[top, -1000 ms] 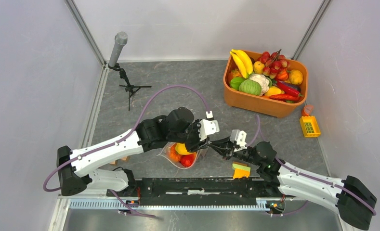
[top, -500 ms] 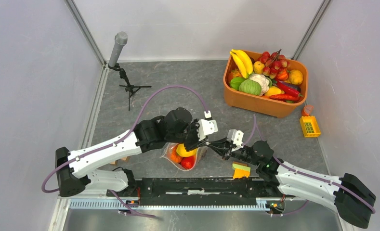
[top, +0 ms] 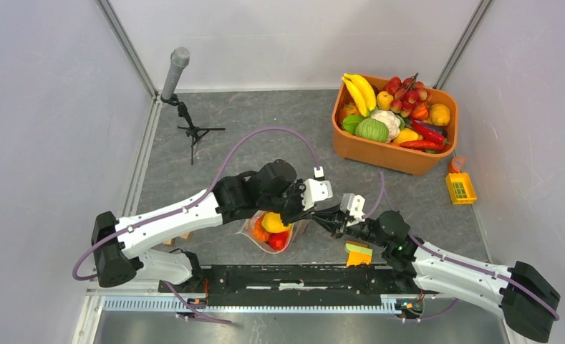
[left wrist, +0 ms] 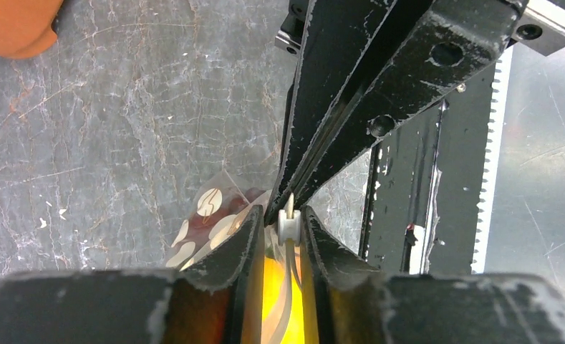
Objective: Place the food in the zip-top bag and seal the zipper
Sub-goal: Zip the zipper food storage bag at the center of the board.
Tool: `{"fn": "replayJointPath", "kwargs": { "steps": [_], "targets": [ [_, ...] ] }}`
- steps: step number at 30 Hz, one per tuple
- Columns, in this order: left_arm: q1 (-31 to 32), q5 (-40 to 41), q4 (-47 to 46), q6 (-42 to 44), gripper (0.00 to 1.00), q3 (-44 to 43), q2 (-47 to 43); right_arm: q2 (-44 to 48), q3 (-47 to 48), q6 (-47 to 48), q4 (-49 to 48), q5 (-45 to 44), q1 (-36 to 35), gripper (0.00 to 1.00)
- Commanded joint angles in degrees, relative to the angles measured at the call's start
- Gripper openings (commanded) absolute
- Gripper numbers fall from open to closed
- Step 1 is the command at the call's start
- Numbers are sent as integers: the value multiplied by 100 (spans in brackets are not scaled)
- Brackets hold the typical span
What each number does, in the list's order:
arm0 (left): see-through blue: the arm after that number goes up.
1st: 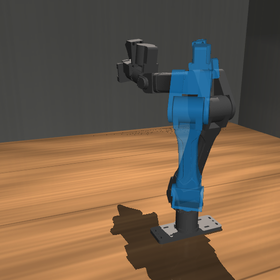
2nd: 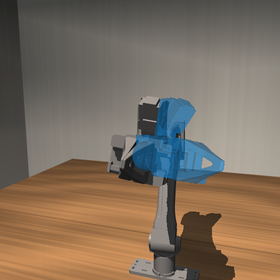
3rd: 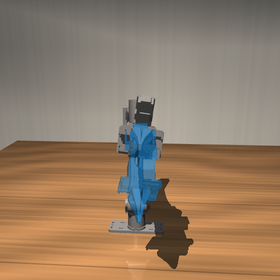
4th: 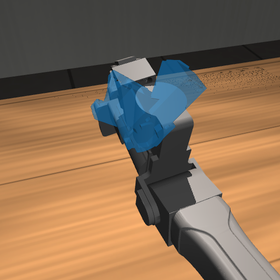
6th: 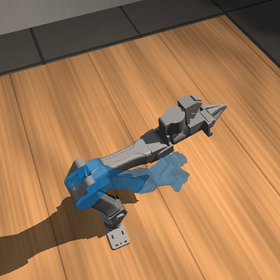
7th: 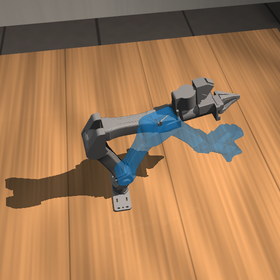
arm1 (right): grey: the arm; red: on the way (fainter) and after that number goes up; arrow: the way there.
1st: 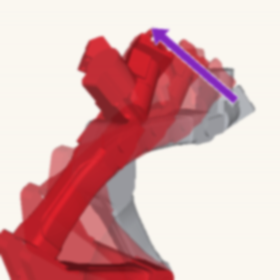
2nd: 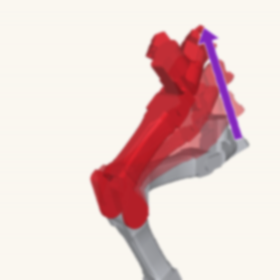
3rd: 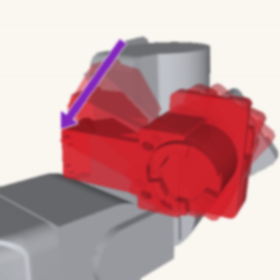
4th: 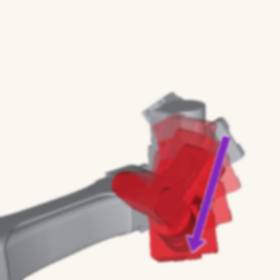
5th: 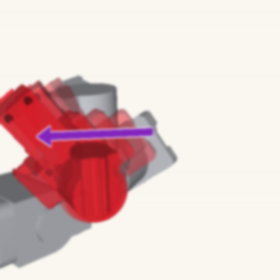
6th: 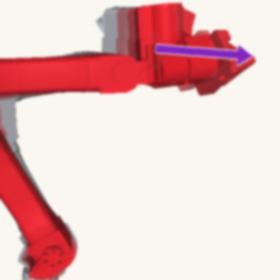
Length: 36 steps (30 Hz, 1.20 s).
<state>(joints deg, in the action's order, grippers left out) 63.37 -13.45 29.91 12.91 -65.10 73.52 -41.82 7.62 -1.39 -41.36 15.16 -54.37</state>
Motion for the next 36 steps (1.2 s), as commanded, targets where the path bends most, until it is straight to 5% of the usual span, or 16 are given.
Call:
{"fn": "replayJointPath", "kwargs": {
  "steps": [1,20,24,27,32,36],
  "targets": [
    [18,163,40,-26,23,-290,-37,64,4,87,-87,-127,-26,0],
    [14,260,-250,-134,37,-103,-373,11,55,94,11,-170,-22,0],
    [19,150,-267,-67,24,-73,-371,-28,71,91,14,-151,-21,0],
    [15,163,-223,-37,24,-73,-316,-32,75,92,9,-169,-21,0],
    [20,188,-124,-12,43,-133,-193,-18,86,93,13,-160,-27,0],
    [18,-4,-114,33,43,-217,-90,-32,79,90,12,-169,-25,0]
  ]
}}
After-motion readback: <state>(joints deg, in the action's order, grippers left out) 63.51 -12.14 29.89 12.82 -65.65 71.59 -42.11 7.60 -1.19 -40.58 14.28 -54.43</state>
